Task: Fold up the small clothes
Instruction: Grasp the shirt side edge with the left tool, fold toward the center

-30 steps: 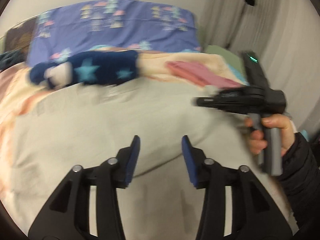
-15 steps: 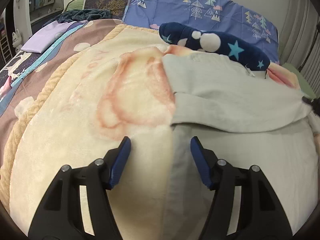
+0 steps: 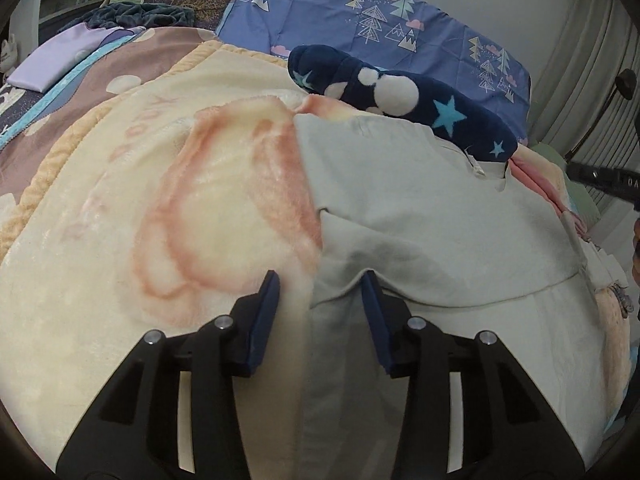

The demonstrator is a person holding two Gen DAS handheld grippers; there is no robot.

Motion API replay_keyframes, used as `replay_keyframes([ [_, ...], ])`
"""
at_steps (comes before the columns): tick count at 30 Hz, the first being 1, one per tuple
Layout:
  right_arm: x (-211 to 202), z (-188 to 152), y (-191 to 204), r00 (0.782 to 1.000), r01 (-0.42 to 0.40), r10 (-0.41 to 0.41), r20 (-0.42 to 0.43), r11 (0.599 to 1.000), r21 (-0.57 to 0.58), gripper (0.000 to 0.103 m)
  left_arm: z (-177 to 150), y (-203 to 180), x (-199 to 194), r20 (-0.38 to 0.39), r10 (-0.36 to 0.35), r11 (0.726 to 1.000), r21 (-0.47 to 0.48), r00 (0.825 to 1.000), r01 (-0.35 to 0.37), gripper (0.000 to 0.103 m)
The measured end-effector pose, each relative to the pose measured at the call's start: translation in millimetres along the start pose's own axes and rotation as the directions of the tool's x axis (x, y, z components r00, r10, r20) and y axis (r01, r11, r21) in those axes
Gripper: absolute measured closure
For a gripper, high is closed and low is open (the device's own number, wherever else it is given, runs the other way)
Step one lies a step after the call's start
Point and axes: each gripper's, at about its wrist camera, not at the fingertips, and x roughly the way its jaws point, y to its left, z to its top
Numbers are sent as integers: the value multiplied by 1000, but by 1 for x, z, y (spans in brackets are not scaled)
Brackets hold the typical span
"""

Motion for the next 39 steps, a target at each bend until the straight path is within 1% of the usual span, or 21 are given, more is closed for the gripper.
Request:
replay_keyframes([
  [2, 26, 24, 47, 999, -35, 34, -19, 995, -95, 72, -2, 1, 0, 8, -17, 1000, -5, 1000, 17, 61],
  [5, 82, 56, 118, 990, -108, 89, -113, 977, -185, 71, -3, 6, -1, 21, -49, 998, -26, 999, 49, 61],
  [9, 140, 72, 169, 982, -82, 36, -184, 964, -253, 68, -3, 12, 1, 24, -78, 995, -56, 997, 79, 65],
  [10, 152, 73, 176, 979, -78, 25, -202, 963, -259, 64, -4, 12, 2, 25, -84, 995, -57, 996, 86, 70],
  [11, 163, 73, 182, 975, -73, 14, -221, 962, -263, 59, -4, 12, 2, 26, -92, 994, -55, 995, 93, 79],
  [13, 186, 75, 194, 968, -44, -29, -247, 957, -287, 61, -4, 9, 2, 28, -112, 993, -38, 993, 113, 90],
  [14, 194, 74, 199, 967, -7, -74, -244, 949, -315, 94, -5, 6, 1, 35, -101, 994, -28, 994, 102, 92],
  [15, 196, 74, 197, 967, 18, -97, -236, 949, -316, 99, -5, 4, -2, 45, -90, 996, -16, 995, 91, 92],
  [17, 184, 84, 184, 985, -6, -32, -172, 975, -221, 101, -7, 1, -10, 66, -57, 998, 0, 996, 57, 93],
  [19, 181, 92, 172, 990, -15, -8, -143, 987, -159, 101, -10, -3, -15, 76, -17, 1000, 20, 997, 16, 93],
  [21, 188, 93, 166, 988, -72, 53, -144, 989, -129, 101, -12, -6, -14, 70, 32, 999, 39, 997, -35, 93],
  [22, 188, 91, 165, 989, -103, 87, -123, 985, -135, 102, -12, -5, -11, 55, 35, 998, 40, 998, -38, 93],
  [23, 187, 90, 165, 991, -105, 91, -100, 984, -145, 102, -13, -4, -9, 42, 36, 999, 39, 998, -38, 92],
  [24, 181, 89, 162, 994, -76, 63, -91, 987, -140, 101, -13, -3, -8, 32, 38, 999, 37, 999, -39, 90],
  [25, 175, 90, 155, 994, -66, 56, -91, 991, -119, 94, -13, -1, -8, 32, 38, 999, 31, 999, -39, 86],
  [26, 165, 90, 145, 993, -84, 77, -86, 993, -83, 83, -14, 1, -10, 33, 36, 999, 24, 999, -37, 83],
  [28, 121, 82, 117, 989, -148, 147, -9, 989, -19, 74, -15, 5, -12, 34, 23, 1000, 13, 999, -24, 81],
  [31, 52, 49, 70, 986, -139, 143, 81, 989, -48, 74, -16, 7, -16, 40, 9, 1000, 11, 999, -10, 79],
  [35, -4, -24, -4, 986, -127, 123, 108, 991, 35, 74, -17, 9, -33, 81, 2, 1000, 26, 997, -4, 80],
  [37, -9, -60, -32, 993, -98, 94, 72, 994, 49, 72, -16, 11, -49, 121, -24, 1000, 23, 992, 21, 81],
  [39, -1, -91, -55, 999, -7, 3, 35, 996, 88, 69, -9, 9, -60, 154, -56, 998, 30, 987, 52, 81],
])
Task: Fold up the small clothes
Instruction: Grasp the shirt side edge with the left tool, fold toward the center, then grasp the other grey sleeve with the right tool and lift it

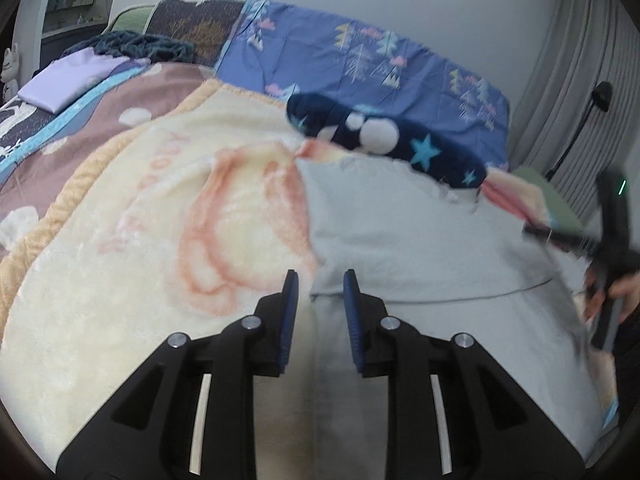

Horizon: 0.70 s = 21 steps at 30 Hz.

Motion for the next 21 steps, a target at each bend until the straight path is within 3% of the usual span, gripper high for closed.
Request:
replay_keyframes([
  [2, 23, -31, -42, 988, 96, -73, -137, 981, 167, 72, 9, -12, 2, -5, -8, 1000, 11, 1000, 8, 81],
  [4, 25, -46, -66, 997, 3, 21, -78, 955, 298, 78, 15, -31, 17, -48, -19, 998, 53, 999, 22, 81],
  [7, 25, -54, -64, 999, -18, 27, -26, 953, 301, 78, 12, -56, 54, -118, 60, 987, 153, 991, -41, 77],
  [9, 26, -57, -55, 1000, 3, 1, -12, 964, 267, 77, 1, -56, 85, -188, 124, 978, 191, 974, -87, 76],
  [18, 18, -61, -70, 999, -44, 36, 33, 956, 290, 77, -2, -47, 91, -201, 92, 987, 150, 975, -62, 75],
  [21, 0, -62, -83, 993, -106, 79, 90, 928, 358, 81, 0, -53, 84, -185, 127, 986, 131, 974, -104, 75],
])
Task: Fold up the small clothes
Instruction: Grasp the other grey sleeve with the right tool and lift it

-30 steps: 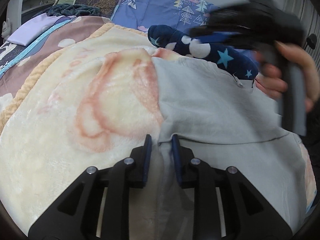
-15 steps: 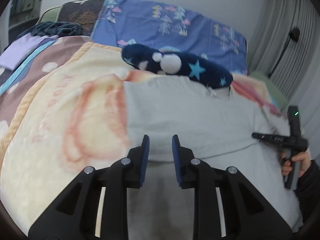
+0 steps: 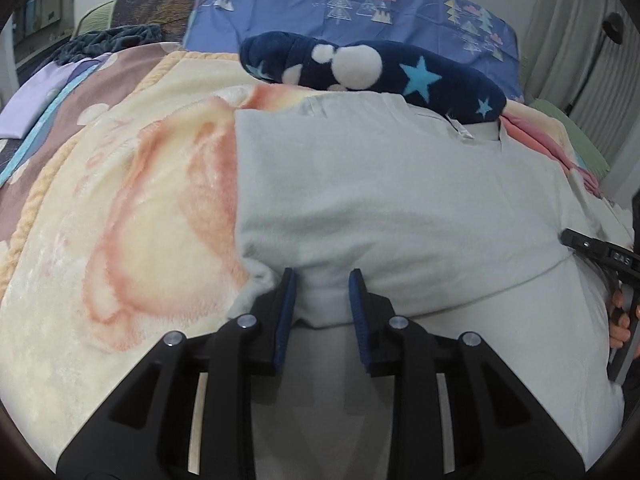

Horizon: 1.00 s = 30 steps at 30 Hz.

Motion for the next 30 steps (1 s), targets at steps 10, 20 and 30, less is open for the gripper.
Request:
replay_keyframes([
  [10, -2, 6, -62, 1000, -3, 1, 7, 974, 226, 103, 31, -83, 14, 11, -95, 985, 145, 995, 93, 54],
  [20, -24, 6, -51, 998, 30, -39, 49, 983, 180, 103, 11, -83, 43, -17, -80, 984, 156, 997, 81, 52],
  [30, -219, 24, -189, 880, 157, -341, 330, 865, 477, 101, 11, -86, 45, -15, -74, 984, 160, 997, 76, 52],
])
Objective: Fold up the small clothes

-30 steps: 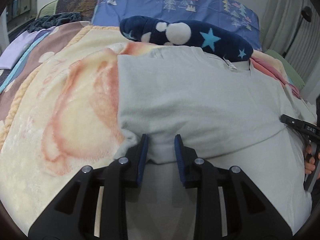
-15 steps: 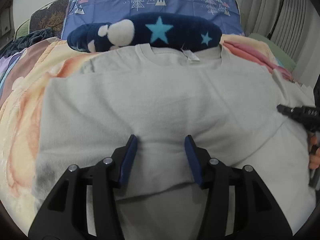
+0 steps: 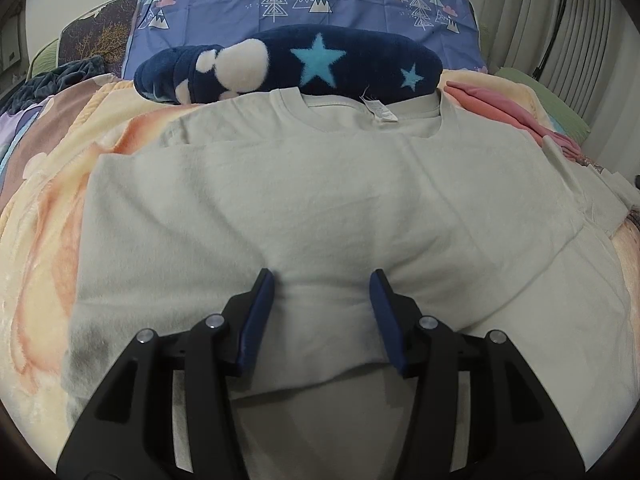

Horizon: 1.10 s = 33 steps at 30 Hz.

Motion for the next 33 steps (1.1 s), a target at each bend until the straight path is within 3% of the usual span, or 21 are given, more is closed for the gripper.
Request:
replay_keyframes([
  [3, -27, 34, -66, 993, 88, -101, 64, 981, 172, 97, 0, 1, 0, 2, -4, 1000, -3, 1000, 4, 52],
  [4, -34, 39, -87, 991, 101, -119, 64, 966, 238, 90, 0, 1, 0, 2, -4, 1000, -3, 1000, 4, 52],
  [7, -40, 38, -115, 994, 77, -98, 50, 946, 315, 81, 0, 1, 0, 2, -7, 1000, -5, 1000, 7, 52],
  [12, -12, 37, -128, 999, 46, -45, -10, 924, 380, 67, 0, 1, 0, 4, -7, 1000, -6, 1000, 7, 51],
  [16, 16, 48, -125, 999, 40, -34, -21, 905, 423, 68, 0, 1, 0, 4, -7, 1000, -6, 1000, 7, 51],
  [17, 19, 50, -125, 998, 57, -52, -23, 898, 437, 88, 0, 1, 0, 4, -8, 1000, -6, 1000, 8, 51],
  [18, 24, 51, -123, 997, 70, -72, -13, 877, 476, 99, 0, 1, 0, 4, -8, 1000, -7, 1000, 8, 51],
  [19, 22, 52, -118, 998, 49, -64, 13, 866, 497, 99, 0, 1, 0, 5, -9, 1000, -7, 1000, 9, 51],
  [20, 22, 53, -105, 998, 21, -45, 38, 872, 489, 99, -1, 1, 0, 6, -10, 1000, -8, 1000, 10, 51],
  [22, 23, 54, -47, 996, -64, 35, 84, 928, 366, 99, 0, 1, 0, 6, -13, 1000, -10, 1000, 13, 50],
  [23, 27, 49, -3, 990, -131, 112, 85, 954, 269, 99, 0, 1, 0, 7, -14, 1000, -11, 1000, 15, 50],
  [25, 35, 32, 67, 967, -254, 252, 31, 958, 132, 99, 0, 1, 0, 8, -18, 1000, -13, 1000, 18, 50],
  [27, 46, -4, 143, 919, -387, 385, -81, 922, -19, 99, 0, 2, 0, 10, -24, 1000, -18, 1000, 24, 50],
  [29, 59, -50, 201, 872, -473, 441, -211, 871, -135, 99, 0, 4, -1, 13, -32, 999, -24, 999, 32, 50],
  [31, 77, -107, 246, 834, -516, 420, -358, 823, -238, 99, -1, 5, -1, 16, -43, 999, -33, 999, 43, 50],
  [33, 97, -157, 265, 825, -501, 337, -454, 808, -311, 99, -1, 7, -1, 19, -53, 998, -41, 998, 54, 50],
])
